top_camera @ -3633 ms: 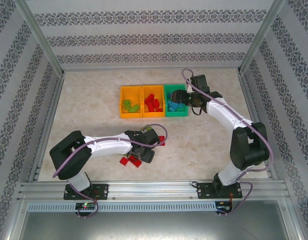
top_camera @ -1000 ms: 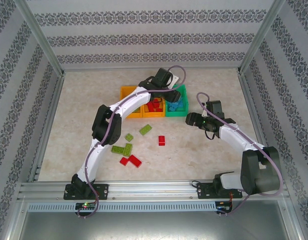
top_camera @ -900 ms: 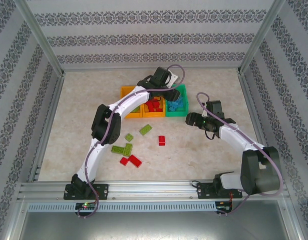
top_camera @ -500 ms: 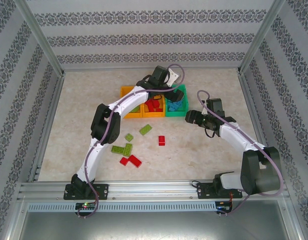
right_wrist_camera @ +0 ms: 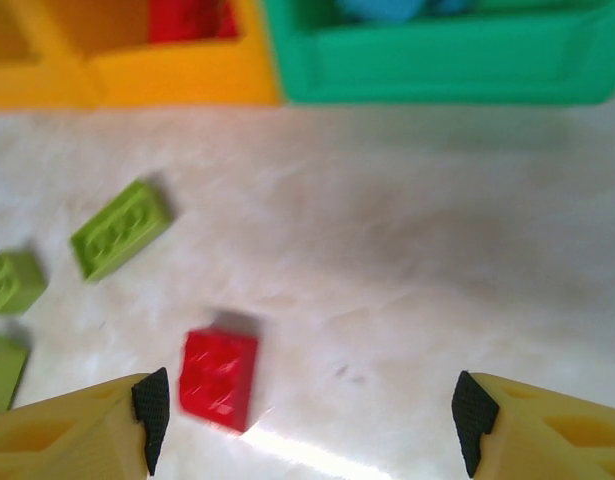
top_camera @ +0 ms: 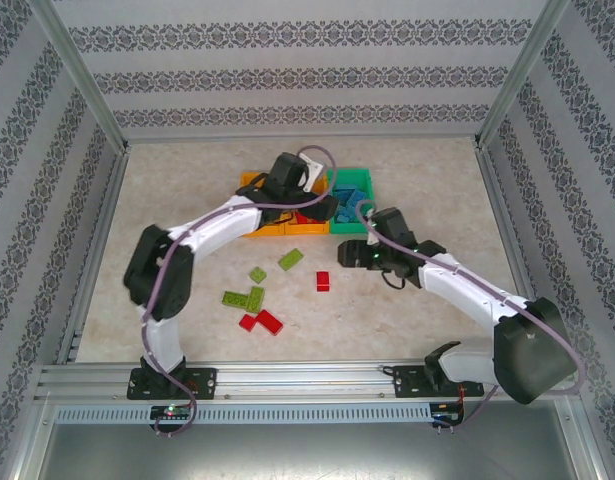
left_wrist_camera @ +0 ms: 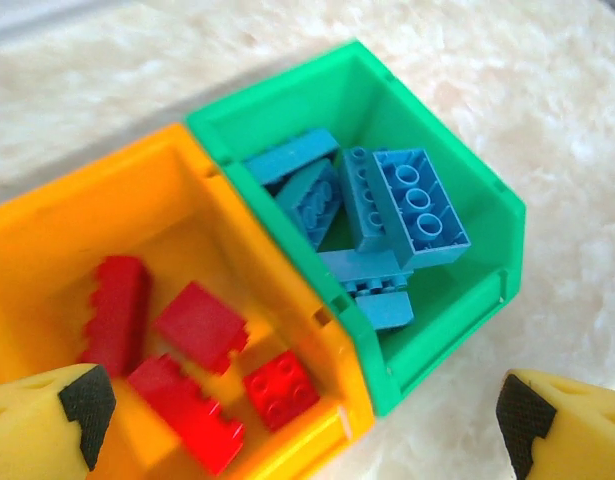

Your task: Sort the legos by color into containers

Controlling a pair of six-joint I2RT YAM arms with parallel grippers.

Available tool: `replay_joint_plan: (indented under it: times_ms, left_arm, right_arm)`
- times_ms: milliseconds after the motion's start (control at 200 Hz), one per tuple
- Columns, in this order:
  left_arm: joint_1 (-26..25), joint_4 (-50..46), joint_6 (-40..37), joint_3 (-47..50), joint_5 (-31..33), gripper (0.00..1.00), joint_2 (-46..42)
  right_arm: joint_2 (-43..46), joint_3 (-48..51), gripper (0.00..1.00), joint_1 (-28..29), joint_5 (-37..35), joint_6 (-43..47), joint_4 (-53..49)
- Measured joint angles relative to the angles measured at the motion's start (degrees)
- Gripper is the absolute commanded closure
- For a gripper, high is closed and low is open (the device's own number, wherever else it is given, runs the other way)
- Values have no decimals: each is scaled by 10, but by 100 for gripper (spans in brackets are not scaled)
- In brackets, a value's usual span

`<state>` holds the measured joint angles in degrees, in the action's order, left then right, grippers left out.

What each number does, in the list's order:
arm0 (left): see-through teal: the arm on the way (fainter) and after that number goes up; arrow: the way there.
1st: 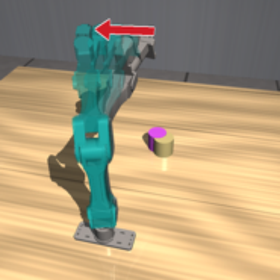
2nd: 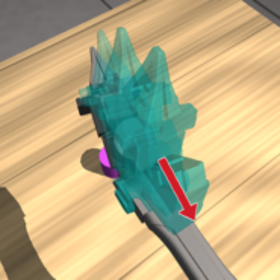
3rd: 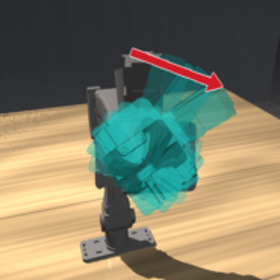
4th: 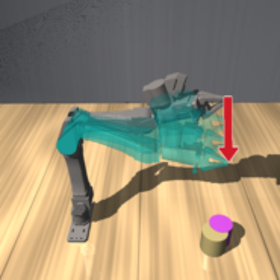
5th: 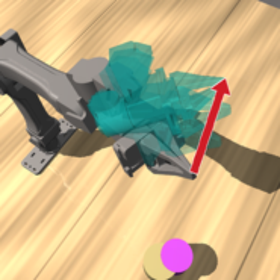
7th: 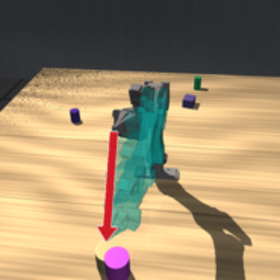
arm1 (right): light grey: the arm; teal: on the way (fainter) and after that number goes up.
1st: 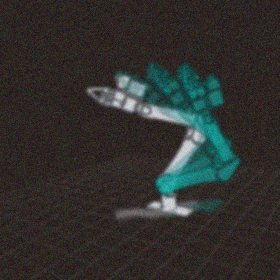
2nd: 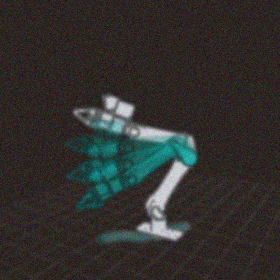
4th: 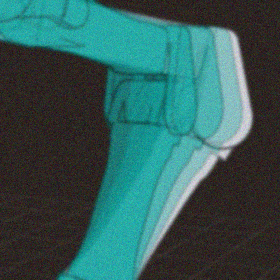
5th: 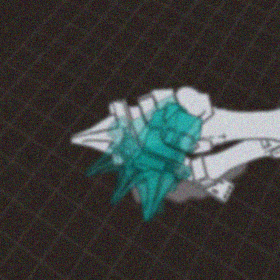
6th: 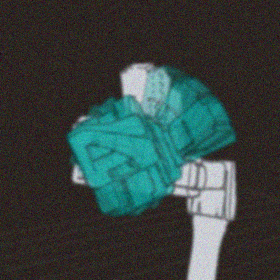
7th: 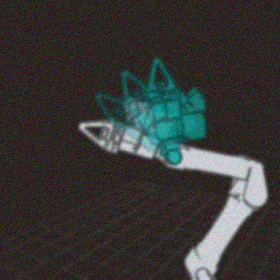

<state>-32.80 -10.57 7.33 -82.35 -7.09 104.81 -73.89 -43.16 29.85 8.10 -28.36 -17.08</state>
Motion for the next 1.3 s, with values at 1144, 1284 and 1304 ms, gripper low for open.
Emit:
replay_joint_plan:
  times_ms: [1144, 1284, 1304]
  left_arm:
    - [63, -192, 263, 458, 189, 0, -472]
    - [63, -200, 300, 482, 170, 0, -488]
    - [63, -201, 306, 485, 166, 0, -488]
  right_arm:
    - [-226, -240, 66, 71, -92, -31, -41]
    - [-273, -351, 63, 28, -68, -12, -24]
    - [-284, -367, 62, 22, -64, -10, -23]
